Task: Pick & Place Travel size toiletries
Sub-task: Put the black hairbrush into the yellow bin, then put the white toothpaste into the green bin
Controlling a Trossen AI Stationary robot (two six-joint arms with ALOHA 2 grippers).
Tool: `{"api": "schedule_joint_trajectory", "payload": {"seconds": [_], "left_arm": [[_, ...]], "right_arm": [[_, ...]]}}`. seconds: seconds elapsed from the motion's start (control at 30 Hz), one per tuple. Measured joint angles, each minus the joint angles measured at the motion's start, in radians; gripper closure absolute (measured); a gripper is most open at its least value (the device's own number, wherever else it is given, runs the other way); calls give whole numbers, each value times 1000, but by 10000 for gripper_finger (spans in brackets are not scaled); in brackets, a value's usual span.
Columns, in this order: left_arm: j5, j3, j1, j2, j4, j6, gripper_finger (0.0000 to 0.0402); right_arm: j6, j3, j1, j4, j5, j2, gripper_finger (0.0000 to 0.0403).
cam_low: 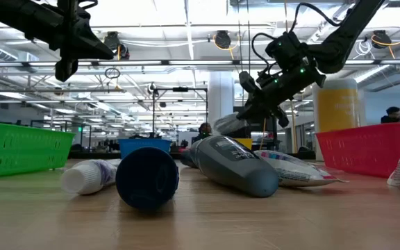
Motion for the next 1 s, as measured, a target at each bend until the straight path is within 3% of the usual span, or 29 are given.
{"api": "schedule_joint_trajectory", "payload": {"seconds": [0.17,0.43,0.7,0.87,1.0], "left_arm": [[2,0,0,0,1,16,392],[-5,0,0,0,49,20,324],[33,0,15,104,68,-76,237],[109,0,50,223,99,-141,199],[183,1,71,284,101,-177,191]], "right_arm": [[0,0,1,-4,-1,0,326],[-17,0,1,-3,-4,-20,244],[-199,0,1,-61,-117,-231,242],[-255,0,1,-224,-173,-408,247],[-271,0,6,-390,-187,-525,246]]}}
